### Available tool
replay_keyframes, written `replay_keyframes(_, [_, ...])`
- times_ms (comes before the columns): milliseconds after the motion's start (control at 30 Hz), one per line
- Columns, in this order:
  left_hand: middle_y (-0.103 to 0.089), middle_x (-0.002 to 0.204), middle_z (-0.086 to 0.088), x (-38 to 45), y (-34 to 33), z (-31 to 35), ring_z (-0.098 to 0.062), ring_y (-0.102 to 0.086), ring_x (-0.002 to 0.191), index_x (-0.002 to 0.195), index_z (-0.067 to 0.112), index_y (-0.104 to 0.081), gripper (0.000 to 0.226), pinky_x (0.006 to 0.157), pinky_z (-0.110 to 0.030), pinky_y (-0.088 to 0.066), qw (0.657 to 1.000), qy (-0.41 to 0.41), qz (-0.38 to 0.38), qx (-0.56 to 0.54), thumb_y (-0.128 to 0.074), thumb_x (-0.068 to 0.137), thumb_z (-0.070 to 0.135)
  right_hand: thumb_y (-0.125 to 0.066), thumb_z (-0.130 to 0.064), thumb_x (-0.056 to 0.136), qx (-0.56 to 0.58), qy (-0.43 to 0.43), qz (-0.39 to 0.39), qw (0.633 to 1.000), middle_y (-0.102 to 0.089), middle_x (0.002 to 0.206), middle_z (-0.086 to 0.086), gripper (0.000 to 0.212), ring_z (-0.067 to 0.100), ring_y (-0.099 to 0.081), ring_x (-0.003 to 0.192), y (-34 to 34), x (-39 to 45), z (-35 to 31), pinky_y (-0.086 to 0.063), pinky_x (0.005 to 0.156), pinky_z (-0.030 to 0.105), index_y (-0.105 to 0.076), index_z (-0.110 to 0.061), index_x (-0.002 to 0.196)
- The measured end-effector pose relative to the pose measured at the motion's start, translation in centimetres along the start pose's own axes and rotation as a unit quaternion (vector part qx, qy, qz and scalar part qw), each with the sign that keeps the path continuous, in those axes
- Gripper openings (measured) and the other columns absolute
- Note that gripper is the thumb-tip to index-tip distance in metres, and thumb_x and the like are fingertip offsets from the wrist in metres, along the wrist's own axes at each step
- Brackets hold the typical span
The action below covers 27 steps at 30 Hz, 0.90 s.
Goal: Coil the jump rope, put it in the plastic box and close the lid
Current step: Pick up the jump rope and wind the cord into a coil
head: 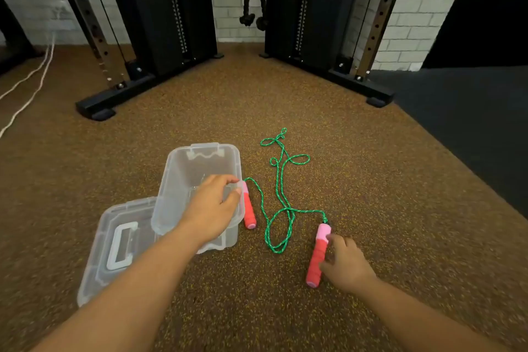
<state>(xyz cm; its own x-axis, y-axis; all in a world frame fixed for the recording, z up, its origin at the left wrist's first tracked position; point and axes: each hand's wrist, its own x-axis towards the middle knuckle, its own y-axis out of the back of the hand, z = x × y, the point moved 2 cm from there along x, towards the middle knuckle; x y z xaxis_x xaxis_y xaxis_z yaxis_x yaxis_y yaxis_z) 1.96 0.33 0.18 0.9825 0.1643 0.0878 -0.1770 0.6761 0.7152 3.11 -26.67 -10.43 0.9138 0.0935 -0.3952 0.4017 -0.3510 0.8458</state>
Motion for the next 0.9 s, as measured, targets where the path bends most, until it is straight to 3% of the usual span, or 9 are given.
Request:
replay_keyframes(267, [-0.052, 0.127, -0.002, 1.0, -1.7, -0.1, -0.015, -0.045, 0.124, 0.125, 0.019, -0.054, 0.032, 0.098, -0.023, -0.030, 1.000, -0.002, -0.003, 0.007, -0.047, 0.095, 0.025, -0.058, -0.039, 0.085, -0.045, 0.021, -0.009, 0.999, -0.037, 0.141, 0.006, 0.068, 0.028, -0.039, 0.129, -2.4, 1.0, -0.9, -0.039, 0.102, 0.041, -0.025, -0.026, 0.143])
replay_keyframes(533, [-0.051, 0.127, 0.000, 1.6, -3.6, 0.4, -0.015, -0.047, 0.120, 0.124, 0.021, -0.054, 0.031, 0.094, -0.022, -0.031, 1.000, 0.001, -0.014, 0.006, -0.045, 0.095, 0.027, -0.054, -0.040, 0.087, -0.044, 0.014, 0.028, 0.999, -0.018, 0.155, 0.014, 0.073, 0.032, -0.025, 0.139, -3.8, 2.5, -0.8, -0.030, 0.110, 0.044, -0.015, -0.031, 0.148])
replay_keyframes(600, [-0.050, 0.126, 0.000, 1.7, -4.1, 0.6, -0.013, -0.052, 0.111, 0.124, 0.019, -0.054, 0.031, 0.087, -0.014, -0.035, 1.000, -0.001, -0.017, -0.003, -0.045, 0.096, 0.025, -0.054, -0.040, 0.087, -0.032, 0.008, 0.030, 0.999, -0.015, 0.156, 0.014, 0.073, 0.033, -0.023, 0.141, -3.9, 2.9, -0.6, -0.028, 0.112, 0.044, -0.015, -0.031, 0.148])
replay_keyframes(667, [-0.048, 0.123, -0.002, 1.9, -4.6, 1.1, -0.002, -0.054, 0.085, 0.125, 0.014, -0.054, 0.031, 0.065, 0.003, -0.036, 0.999, -0.002, -0.027, -0.022, -0.045, 0.096, 0.022, -0.056, -0.039, 0.087, -0.020, 0.001, 0.028, 0.999, -0.014, 0.157, 0.015, 0.074, 0.033, -0.020, 0.142, -3.9, 3.3, -0.4, -0.027, 0.113, 0.044, -0.015, -0.031, 0.148])
replay_keyframes(733, [-0.047, 0.122, -0.004, 2.0, -5.0, 1.3, -0.002, -0.051, 0.075, 0.125, 0.012, -0.054, 0.031, 0.055, 0.007, -0.034, 0.999, 0.000, -0.030, -0.028, -0.045, 0.097, 0.020, -0.057, -0.039, 0.087, -0.007, -0.009, 0.023, 1.000, -0.012, 0.158, 0.015, 0.074, 0.033, -0.017, 0.144, -4.1, 3.6, -0.1, -0.026, 0.113, 0.045, -0.016, -0.030, 0.148])
replay_keyframes(833, [-0.051, 0.122, -0.005, 2.2, -5.7, 1.0, -0.018, -0.054, 0.107, 0.123, 0.015, -0.055, 0.030, 0.077, 0.001, -0.031, 0.999, -0.011, -0.028, -0.015, -0.046, 0.096, 0.022, -0.057, -0.040, 0.087, 0.007, -0.024, 0.009, 1.000, -0.009, 0.158, 0.018, 0.075, 0.036, -0.015, 0.144, -4.6, 4.1, 0.2, -0.025, 0.114, 0.046, -0.014, -0.029, 0.148])
replay_keyframes(900, [-0.052, 0.125, -0.005, 2.3, -6.2, 0.6, -0.019, -0.045, 0.125, 0.123, 0.017, -0.055, 0.030, 0.099, -0.019, -0.031, 0.999, -0.009, -0.037, -0.004, -0.046, 0.095, 0.024, -0.057, -0.041, 0.087, 0.018, -0.033, 0.002, 0.999, -0.009, 0.158, 0.020, 0.078, 0.037, -0.016, 0.144, -5.1, 4.4, 0.2, -0.026, 0.114, 0.047, -0.011, -0.029, 0.149])
